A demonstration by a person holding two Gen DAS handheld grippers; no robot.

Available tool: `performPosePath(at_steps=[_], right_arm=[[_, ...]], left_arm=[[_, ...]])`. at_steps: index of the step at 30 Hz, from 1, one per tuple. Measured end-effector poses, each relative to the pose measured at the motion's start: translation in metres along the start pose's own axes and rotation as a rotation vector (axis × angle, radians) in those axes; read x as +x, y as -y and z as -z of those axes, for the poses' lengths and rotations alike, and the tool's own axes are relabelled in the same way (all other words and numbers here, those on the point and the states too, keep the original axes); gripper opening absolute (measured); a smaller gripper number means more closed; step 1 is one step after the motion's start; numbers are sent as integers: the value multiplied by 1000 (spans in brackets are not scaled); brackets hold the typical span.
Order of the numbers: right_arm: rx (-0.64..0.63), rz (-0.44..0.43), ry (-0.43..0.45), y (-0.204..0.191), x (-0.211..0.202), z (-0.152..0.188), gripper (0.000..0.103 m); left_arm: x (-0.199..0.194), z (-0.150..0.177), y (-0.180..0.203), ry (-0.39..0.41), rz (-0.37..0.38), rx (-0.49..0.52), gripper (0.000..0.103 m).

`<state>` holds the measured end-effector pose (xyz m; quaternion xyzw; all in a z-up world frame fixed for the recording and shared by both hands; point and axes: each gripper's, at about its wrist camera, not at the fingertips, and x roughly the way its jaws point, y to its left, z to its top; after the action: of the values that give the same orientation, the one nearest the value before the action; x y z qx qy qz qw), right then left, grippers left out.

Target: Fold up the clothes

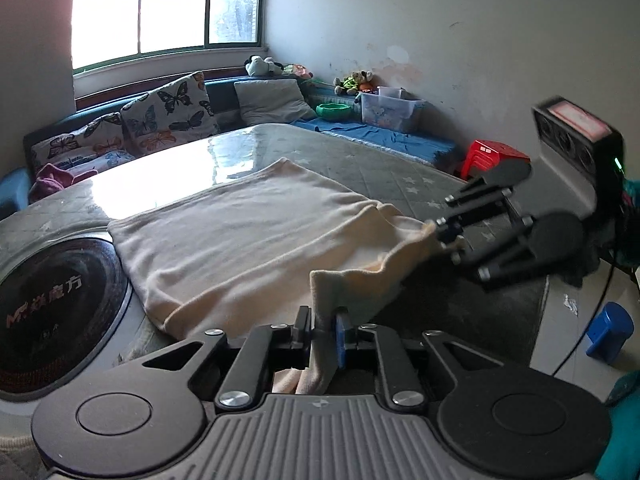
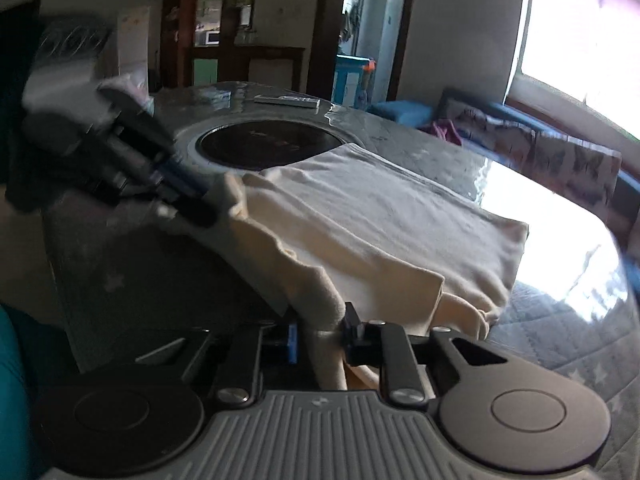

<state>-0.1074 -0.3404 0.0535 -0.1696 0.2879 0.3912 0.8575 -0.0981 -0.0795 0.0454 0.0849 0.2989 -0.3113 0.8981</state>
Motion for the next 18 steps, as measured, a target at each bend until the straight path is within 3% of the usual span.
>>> performPosePath(at_steps=[2, 3, 11, 17, 18], right_arm=[[30, -13, 2, 5, -2, -4, 15], [45, -19, 3, 7, -2, -6, 15], [124, -39, 9, 17, 0, -21, 14], [140, -36, 23, 20, 1, -28, 14], [135, -31, 25, 19, 1, -29, 14]], left_arm=[[-2, 4, 3, -3, -15, 17, 28], [-3, 6, 4, -4, -21, 25, 38], [-2, 23, 20, -10, -58, 120, 49], [3, 29, 19, -24, -114, 161, 48], [4, 30, 17, -29, -120, 162, 40]])
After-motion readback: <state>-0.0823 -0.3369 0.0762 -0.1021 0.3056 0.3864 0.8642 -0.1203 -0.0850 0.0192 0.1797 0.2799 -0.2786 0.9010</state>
